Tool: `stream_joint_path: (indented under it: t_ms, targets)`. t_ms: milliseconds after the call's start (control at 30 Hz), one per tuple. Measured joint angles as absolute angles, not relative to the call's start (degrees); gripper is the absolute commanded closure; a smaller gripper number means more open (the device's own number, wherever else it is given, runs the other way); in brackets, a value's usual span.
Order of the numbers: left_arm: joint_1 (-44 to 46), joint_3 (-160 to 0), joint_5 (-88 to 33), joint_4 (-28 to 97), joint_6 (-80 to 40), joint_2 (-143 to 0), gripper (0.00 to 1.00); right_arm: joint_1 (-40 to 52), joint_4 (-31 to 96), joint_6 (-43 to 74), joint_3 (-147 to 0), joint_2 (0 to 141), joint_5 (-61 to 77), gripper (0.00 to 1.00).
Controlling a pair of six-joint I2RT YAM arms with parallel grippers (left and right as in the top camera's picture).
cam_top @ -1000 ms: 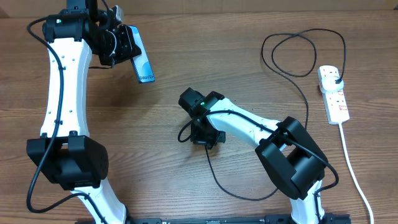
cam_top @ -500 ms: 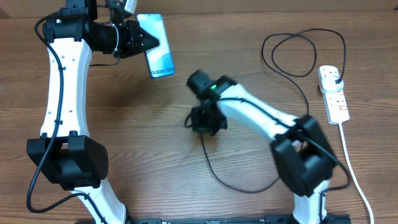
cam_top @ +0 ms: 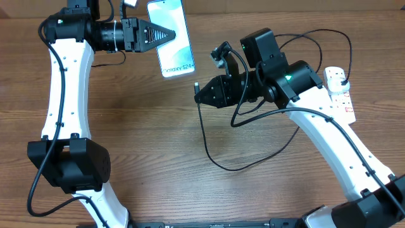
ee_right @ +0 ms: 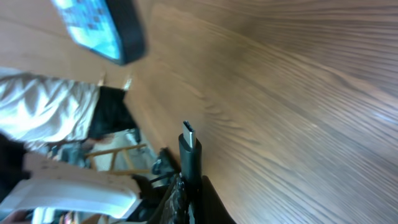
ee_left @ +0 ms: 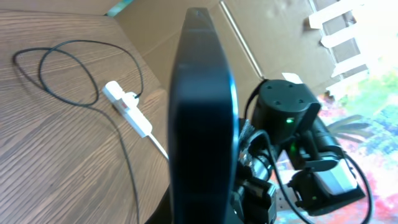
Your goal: Plug charger to phone and switch on socket
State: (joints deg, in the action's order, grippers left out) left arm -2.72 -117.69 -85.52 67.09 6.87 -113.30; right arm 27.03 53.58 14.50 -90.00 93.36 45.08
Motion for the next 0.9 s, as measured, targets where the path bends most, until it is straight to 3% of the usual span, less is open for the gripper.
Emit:
stream_joint_path:
  t_ms: [300,900]
  targets:
    - [-2.24,-117.69,-87.05,67.05,7.53,-113.3,0.96,27.03,49.34,13.76,-90.0,93.45,52.73,0.96]
    - [-0.71,-117.69,-87.07,67.26,7.49,-113.3,0.96,27.03,46.61,16.12,-90.0,93.45,53.82,0.96]
